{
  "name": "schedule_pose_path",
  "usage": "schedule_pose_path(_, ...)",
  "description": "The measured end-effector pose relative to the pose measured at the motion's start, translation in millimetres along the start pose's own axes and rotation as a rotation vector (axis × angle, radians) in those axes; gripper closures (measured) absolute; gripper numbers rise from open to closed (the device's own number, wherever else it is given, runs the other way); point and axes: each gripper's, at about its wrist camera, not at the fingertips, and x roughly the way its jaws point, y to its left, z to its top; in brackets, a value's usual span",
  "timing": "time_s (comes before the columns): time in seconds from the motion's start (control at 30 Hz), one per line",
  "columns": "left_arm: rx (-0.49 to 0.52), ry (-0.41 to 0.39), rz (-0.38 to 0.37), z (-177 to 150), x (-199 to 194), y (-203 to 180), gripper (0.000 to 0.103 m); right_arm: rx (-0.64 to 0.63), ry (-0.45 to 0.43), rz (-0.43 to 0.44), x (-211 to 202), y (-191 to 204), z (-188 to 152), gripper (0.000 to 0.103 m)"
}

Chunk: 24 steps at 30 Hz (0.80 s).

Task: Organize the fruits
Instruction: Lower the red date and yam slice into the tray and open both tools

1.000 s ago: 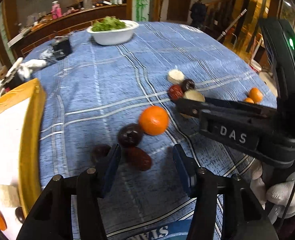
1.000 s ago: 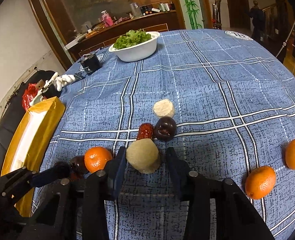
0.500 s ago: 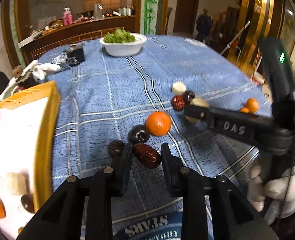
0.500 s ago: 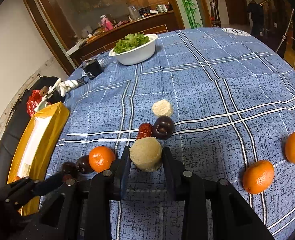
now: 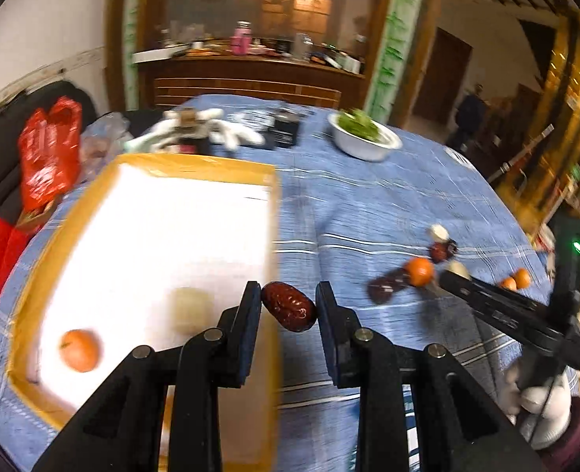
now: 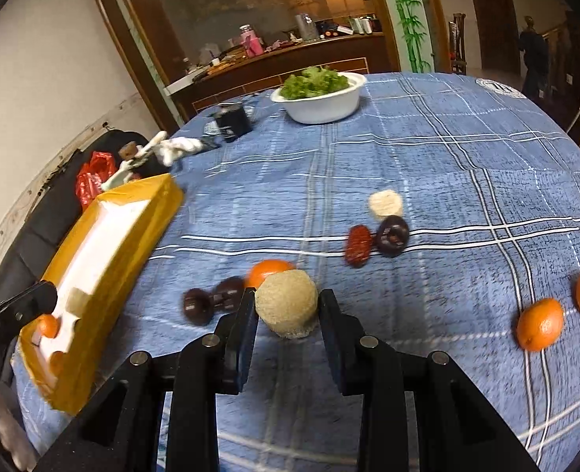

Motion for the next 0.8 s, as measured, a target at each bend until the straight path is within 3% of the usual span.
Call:
schedule_pose_path(0.17, -0.055, -0.026, 0.116, -5.1, -17.0, 56.1, 0.075, -0.021, 0.022, 0.107, -10.6, 49.1, -10.3, 0.068)
schedule_pose_path(0.37, -0.205, -0.014, 0.157, -19.1, -21.1, 121.5, 0.075, -0.132, 0.075, 0.205, -2.4, 126.8, -24.0, 0.068)
schedule_pose_path(0.6, -0.248, 0.005, 0.143, -28.8, -14.7, 140.5, 0.075, -0.256, 0.155, 0.24, 26.6, 198.3, -45.3, 0.068)
schedule_pose_path(0.8, -0.262, 0.007, 0.143, -32.0, -14.9, 147.6, 0.075, -0.298, 0.19, 0.215, 46.5, 219.4, -57.5, 0.067)
